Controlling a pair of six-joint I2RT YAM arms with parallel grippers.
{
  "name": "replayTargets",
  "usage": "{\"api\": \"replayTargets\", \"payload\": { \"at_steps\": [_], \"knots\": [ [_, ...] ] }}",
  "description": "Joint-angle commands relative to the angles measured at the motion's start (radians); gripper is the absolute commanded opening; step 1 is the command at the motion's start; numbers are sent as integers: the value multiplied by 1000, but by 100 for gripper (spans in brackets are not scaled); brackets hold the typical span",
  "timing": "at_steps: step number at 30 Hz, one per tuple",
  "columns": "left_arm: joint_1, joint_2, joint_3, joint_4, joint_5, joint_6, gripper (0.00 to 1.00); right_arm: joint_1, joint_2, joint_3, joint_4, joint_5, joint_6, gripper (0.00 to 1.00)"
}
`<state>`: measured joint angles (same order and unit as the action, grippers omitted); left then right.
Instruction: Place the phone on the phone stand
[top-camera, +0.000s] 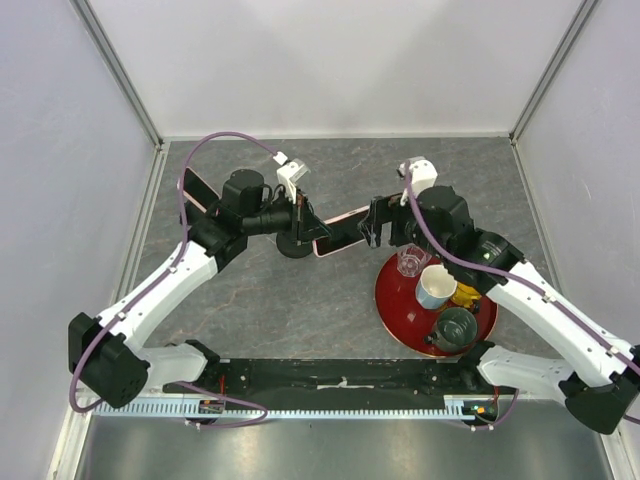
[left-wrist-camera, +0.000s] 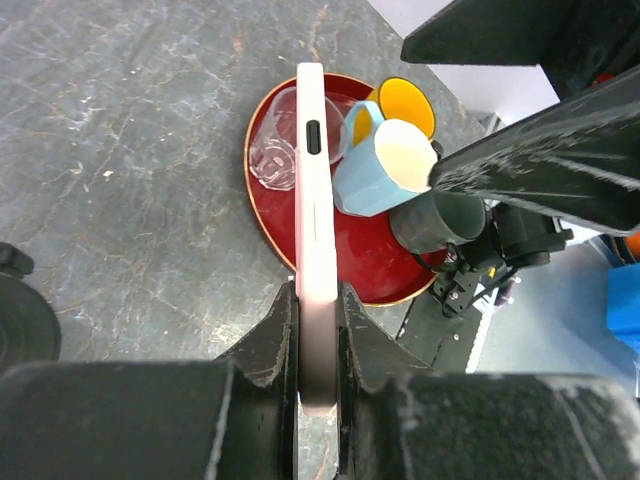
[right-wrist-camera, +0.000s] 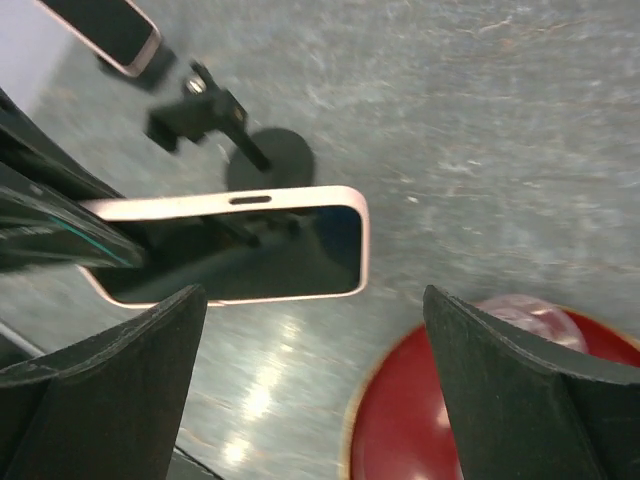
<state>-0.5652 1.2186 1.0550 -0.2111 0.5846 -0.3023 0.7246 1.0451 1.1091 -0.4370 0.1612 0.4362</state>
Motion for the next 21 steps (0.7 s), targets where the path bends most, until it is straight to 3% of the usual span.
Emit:
{"api": "replayTargets", "payload": {
  "at_steps": [1, 7, 14, 21],
  "knots": [
    [-4, 25, 80, 53, 159, -23, 2, 2, 50, 121, -276, 23, -381, 95],
    [-48, 59, 105, 21, 215, 28, 2, 2, 127, 213, -296, -101, -523, 93],
    [-104, 78, 141, -57, 210, 89, 2, 2, 159, 259, -336, -158, -593, 94],
    [-133, 96, 160, -96, 242, 137, 2, 2, 167, 262, -404, -316, -648, 92]
  ]
}}
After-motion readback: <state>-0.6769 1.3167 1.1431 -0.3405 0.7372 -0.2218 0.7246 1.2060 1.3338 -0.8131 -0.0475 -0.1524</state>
